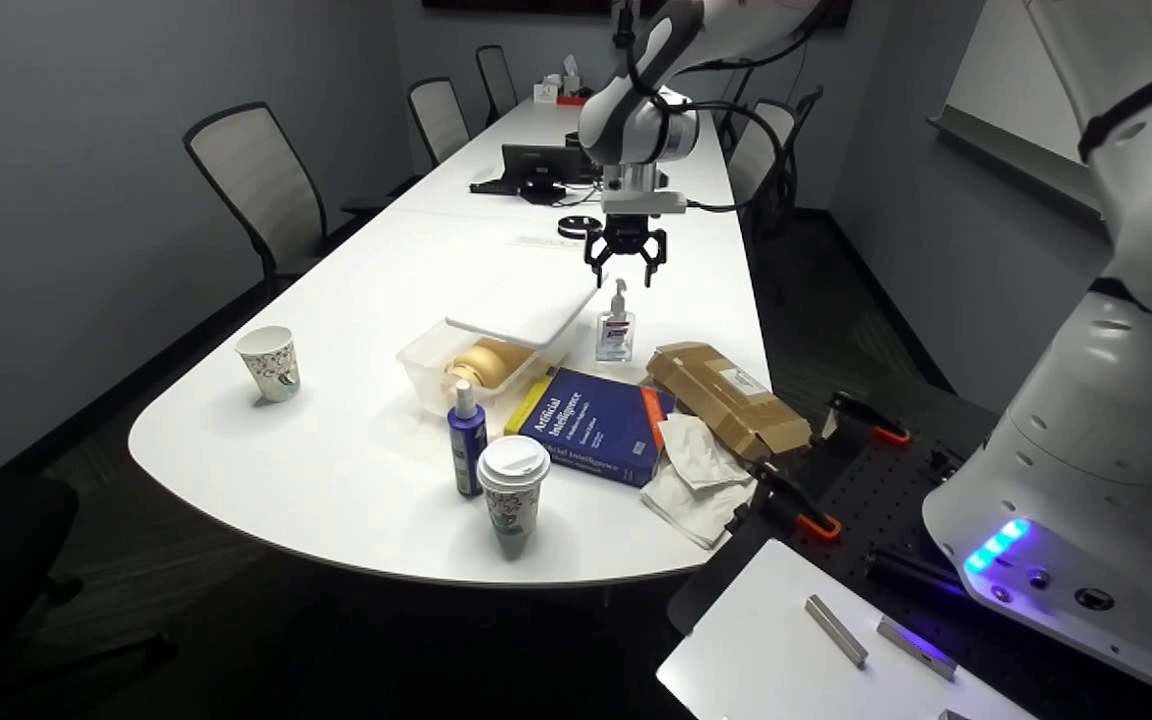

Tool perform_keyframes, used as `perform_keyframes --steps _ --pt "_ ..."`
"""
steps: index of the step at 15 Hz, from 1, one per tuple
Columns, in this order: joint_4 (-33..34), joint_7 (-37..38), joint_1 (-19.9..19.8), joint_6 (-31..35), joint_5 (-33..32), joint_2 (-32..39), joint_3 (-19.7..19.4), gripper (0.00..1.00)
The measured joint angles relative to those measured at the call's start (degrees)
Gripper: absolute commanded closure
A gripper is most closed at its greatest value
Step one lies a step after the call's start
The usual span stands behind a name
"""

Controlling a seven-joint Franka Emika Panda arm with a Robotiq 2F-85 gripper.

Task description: Put the transparent bottle in the bowl

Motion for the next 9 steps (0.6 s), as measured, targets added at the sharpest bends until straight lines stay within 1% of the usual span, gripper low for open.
perform_keyframes --steps 7,9 --pt "0.08 0.0 0.04 -0.19 0.0 0.36 0.03 0.88" --pt "0.2 0.0 0.1 -0.19 0.0 0.36 0.03 1.0"
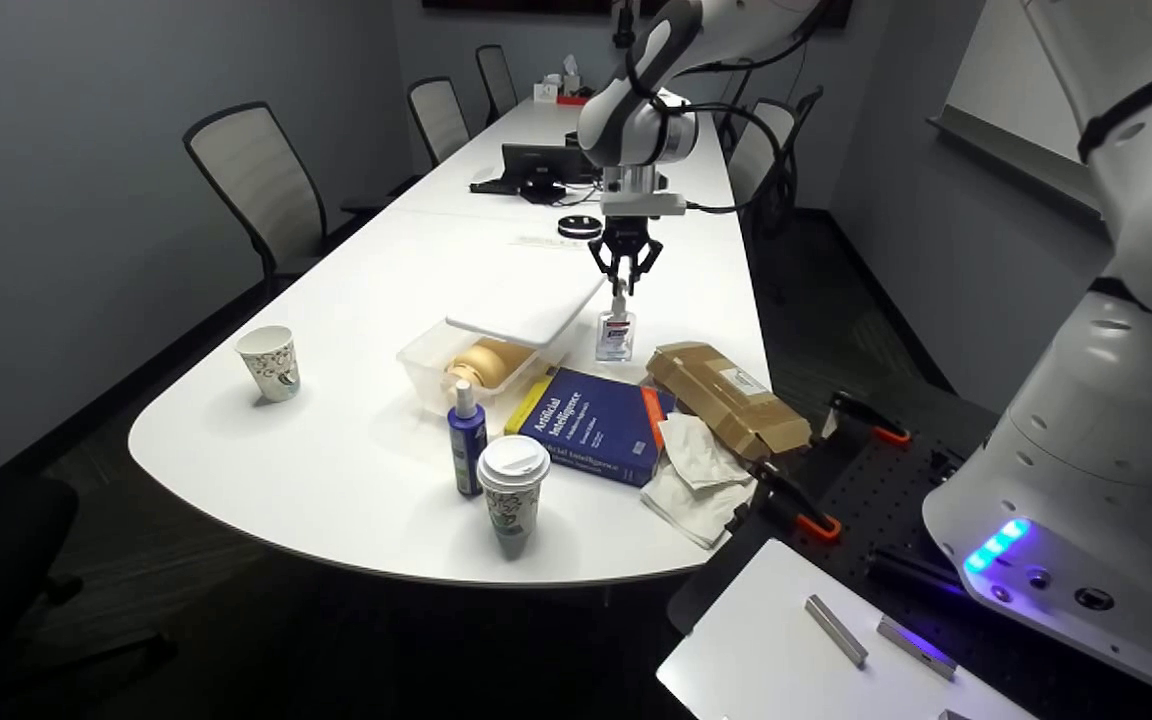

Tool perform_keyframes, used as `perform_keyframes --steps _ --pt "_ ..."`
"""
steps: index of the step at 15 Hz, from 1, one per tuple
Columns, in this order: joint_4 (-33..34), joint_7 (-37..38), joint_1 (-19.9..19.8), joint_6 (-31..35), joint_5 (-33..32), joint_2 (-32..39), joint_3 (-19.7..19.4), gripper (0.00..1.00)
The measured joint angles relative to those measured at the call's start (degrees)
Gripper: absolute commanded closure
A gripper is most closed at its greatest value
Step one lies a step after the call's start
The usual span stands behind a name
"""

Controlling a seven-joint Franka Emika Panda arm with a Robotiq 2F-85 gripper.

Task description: Put the transparent bottle in the bowl

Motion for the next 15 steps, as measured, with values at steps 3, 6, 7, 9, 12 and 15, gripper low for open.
perform_keyframes --steps 3,6,7,9,12,15 --pt "0.06 0.0 0.12 0.0 0.0 0.0 0.02 0.95" --pt "0.19 0.0 0.44 0.0 -0.02 0.0 0.04 0.95" --pt "0.33 0.0 0.7 0.0 -0.02 -0.06 0.04 0.95" --pt "0.51 0.0 1.13 0.0 -0.02 -0.89 0.39 0.95" --pt "-0.2 3.52 3.38 -0.75 -1.4 -4.98 -0.41 0.95" --pt "-2.05 9.8 6.67 -5.12 -5.22 -11.42 -2.23 0.95"
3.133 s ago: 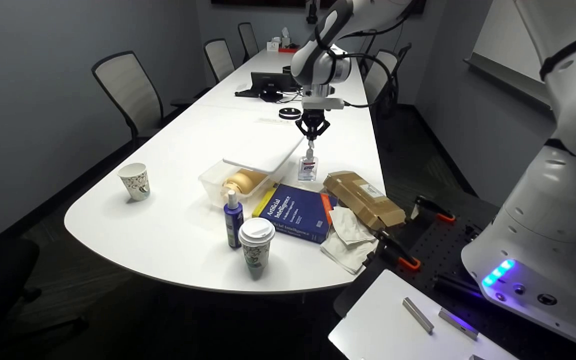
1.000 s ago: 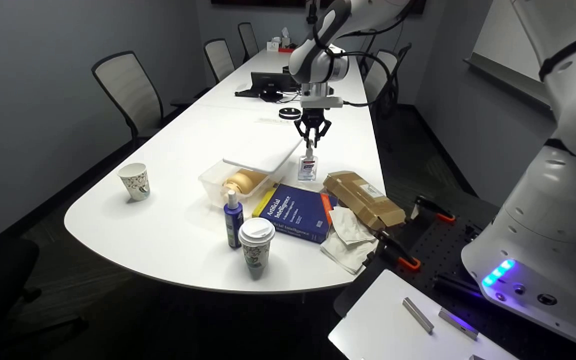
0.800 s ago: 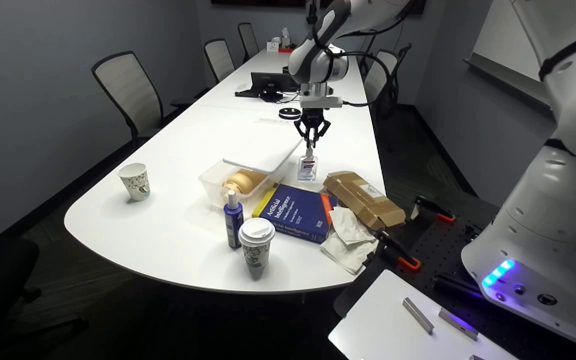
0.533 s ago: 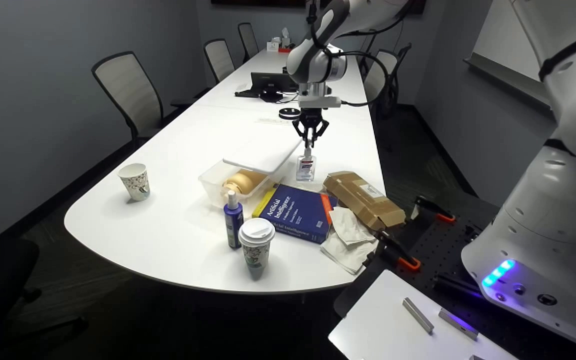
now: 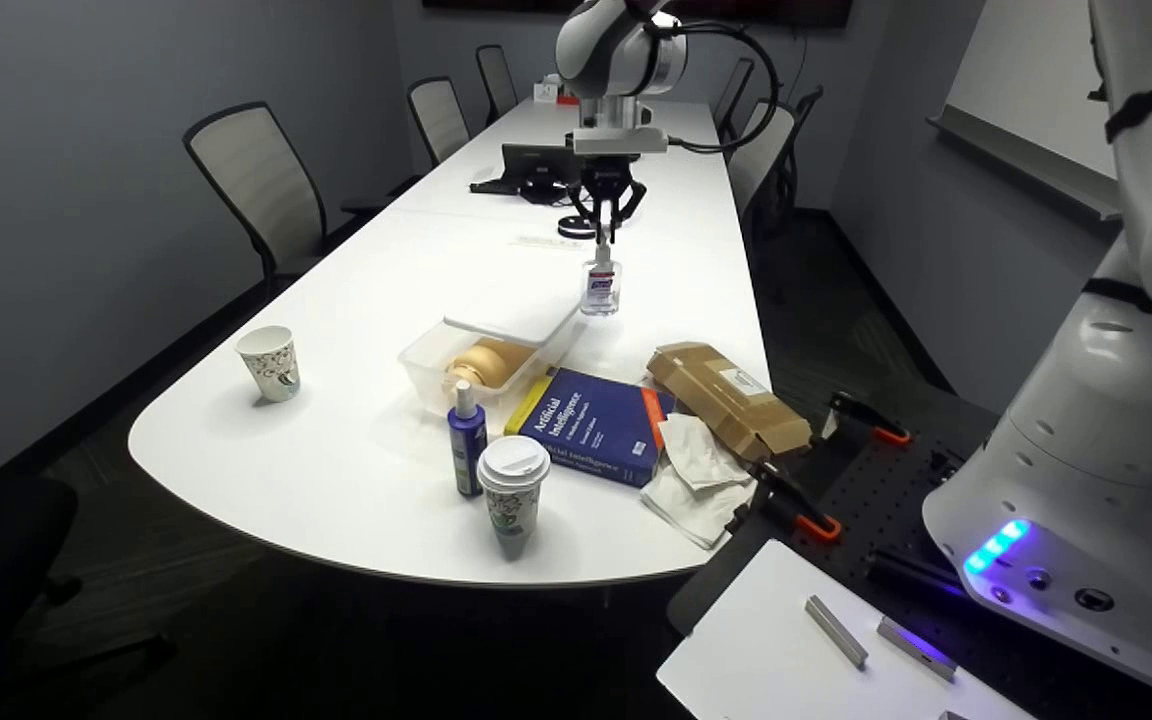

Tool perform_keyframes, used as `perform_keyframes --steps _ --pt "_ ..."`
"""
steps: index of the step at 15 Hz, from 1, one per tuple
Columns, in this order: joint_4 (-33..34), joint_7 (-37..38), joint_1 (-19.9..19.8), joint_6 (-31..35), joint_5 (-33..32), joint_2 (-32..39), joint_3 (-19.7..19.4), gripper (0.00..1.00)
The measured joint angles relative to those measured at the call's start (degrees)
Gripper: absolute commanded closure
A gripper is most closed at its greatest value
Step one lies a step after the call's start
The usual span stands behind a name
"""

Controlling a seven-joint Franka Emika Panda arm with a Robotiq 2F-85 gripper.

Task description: Put the transparent bottle in the bowl

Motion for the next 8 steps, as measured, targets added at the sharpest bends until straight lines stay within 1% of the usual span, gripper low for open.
perform_keyframes --steps 2,4,6,8 --pt "-1.42 2.85 1.88 -3.71 -2.96 -4.61 -0.32 0.95" --pt "-2.73 3.68 3.5 -7.4 -5.02 -8.7 0.22 0.95" --pt "-3.99 2.55 4.48 -10.56 -5.59 -11.73 2.14 0.95" --pt "-5.35 0.51 5.03 -12.36 -5.6 -13.49 4.63 0.95"
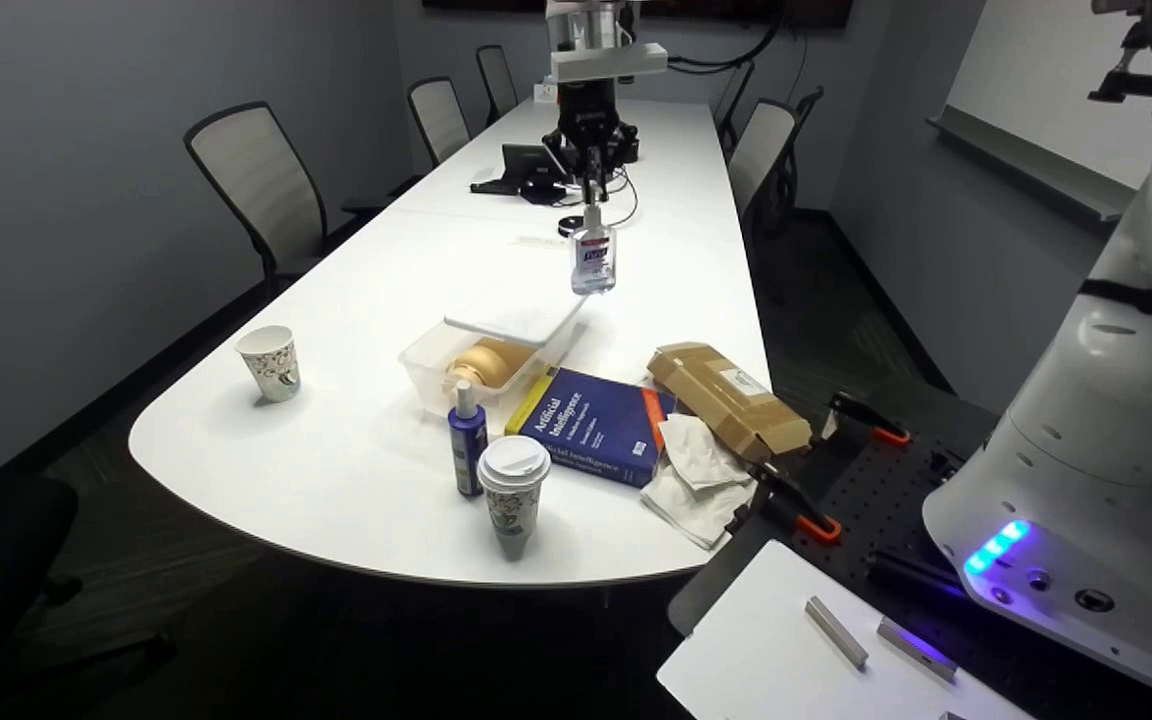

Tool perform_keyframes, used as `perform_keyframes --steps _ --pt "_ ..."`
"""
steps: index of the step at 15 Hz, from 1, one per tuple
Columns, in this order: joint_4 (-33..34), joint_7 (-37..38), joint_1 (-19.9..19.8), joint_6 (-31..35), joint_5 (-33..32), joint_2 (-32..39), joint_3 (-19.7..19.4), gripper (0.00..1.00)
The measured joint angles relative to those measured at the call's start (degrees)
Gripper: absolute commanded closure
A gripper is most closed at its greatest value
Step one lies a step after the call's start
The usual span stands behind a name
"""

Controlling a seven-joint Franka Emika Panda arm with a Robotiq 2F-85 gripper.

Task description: Put the transparent bottle in the bowl

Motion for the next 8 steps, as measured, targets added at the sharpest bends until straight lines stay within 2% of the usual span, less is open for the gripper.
perform_keyframes --steps 4,8 --pt "-2.83 -5.39 1.4 0.66 -0.11 -0.96 4.31 0.95" --pt "-4.82 -11.9 2.26 3.78 -0.15 -0.51 6.99 0.95"
